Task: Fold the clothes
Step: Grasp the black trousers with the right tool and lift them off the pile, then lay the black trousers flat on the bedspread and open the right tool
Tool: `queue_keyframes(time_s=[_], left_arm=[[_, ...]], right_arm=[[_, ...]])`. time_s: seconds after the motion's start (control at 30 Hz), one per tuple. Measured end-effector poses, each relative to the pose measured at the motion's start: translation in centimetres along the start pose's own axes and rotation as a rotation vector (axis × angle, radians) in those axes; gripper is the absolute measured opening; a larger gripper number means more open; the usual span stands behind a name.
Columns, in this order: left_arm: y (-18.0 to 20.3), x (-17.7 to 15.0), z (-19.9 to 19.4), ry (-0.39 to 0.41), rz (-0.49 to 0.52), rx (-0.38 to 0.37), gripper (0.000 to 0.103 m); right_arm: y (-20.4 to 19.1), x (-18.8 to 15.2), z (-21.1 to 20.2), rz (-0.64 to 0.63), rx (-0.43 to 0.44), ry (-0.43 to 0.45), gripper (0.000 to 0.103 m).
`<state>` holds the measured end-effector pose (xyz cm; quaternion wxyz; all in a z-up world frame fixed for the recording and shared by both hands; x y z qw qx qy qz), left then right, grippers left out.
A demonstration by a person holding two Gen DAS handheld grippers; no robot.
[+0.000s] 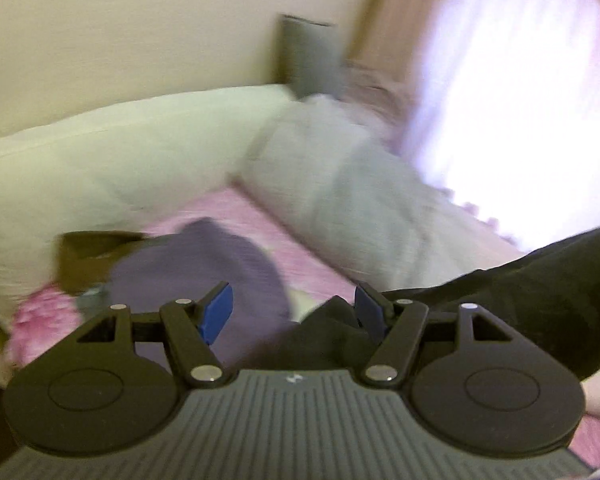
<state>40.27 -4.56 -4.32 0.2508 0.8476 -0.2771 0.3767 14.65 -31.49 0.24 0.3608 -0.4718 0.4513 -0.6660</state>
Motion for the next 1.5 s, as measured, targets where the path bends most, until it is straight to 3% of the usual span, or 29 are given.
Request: queue_keyframes(time_s=[0.17,0.3,0.53,0.57,0.63,0.7,0.73,0.83,0.93,1.27,1.4,1.5], left_arm=[[9.1,-1.4,-0.2,-0.005,0.077,-0.151,0.064],[15.7,-3.7,-1.0,-0.020,0.105,-0.246,0.064],[23.5,-10.9,-2.3,-0.136,0.156,-0.279,0.064],[24.3,-11.9,-2.2,-0.160,0.166,-0.277,0.064],[25.4,-14.1,-1.9,-0.210,0.200,-0.273,0.064],[26.5,-16.2,-2.1,-0.254,0.243,-0.256,0.064],[26.9,-17.3,-1.9,-0.280,0.267,-0.249,0.064],[28.6,-20.1,-1.6,-0.348,0.336,-0.244,0.064],[30.8,-22.3,-1.2,-0.398,0.419,-0.268,0.064],[38.0,-24.4,-2.9,-0.395,0.722,-0.441,0.064],[37.3,-24.7,-3.3,-0.403,0.815,-0.438,0.064],[36.1,-24.6,-3.3,-0.399,0.869,-0.423,0.064]], right_arm=[[-7.1,8.0,-6.4,-0.244,-0.026,0.108,0.003],[-11.7,12.8,-9.6,-0.414,-0.029,0.120,0.003],[-4.1,8.0,-15.3,-0.555,-0.405,-0.264,0.006],[-0.5,6.6,-17.3,-0.530,-0.519,-0.295,0.015],[7.4,3.5,-21.9,-0.460,-0.766,-0.347,0.072],[14.9,0.3,-26.7,-0.383,-1.011,-0.397,0.073],[17.5,-0.7,-29.1,-0.340,-1.077,-0.408,0.073],[21.8,-3.3,-34.6,-0.128,-1.136,-0.370,0.073],[21.9,-1.2,-38.6,-0.062,-1.186,-0.312,0.073],[16.0,0.6,-44.7,0.054,-1.273,-0.069,0.073],[13.6,1.2,-47.1,0.100,-1.303,0.030,0.073],[13.3,-0.5,-46.5,0.122,-1.305,0.051,0.073]])
Point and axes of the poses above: each gripper's, at about its wrist camera, not at the fingertips, and z roughly the way its jaws point, y to its right, x to its top, the point moved 7 cm from there along z, roughly the way its jaws point, and after that the axes turned 6 degrees about z, right-handed, at the moved point
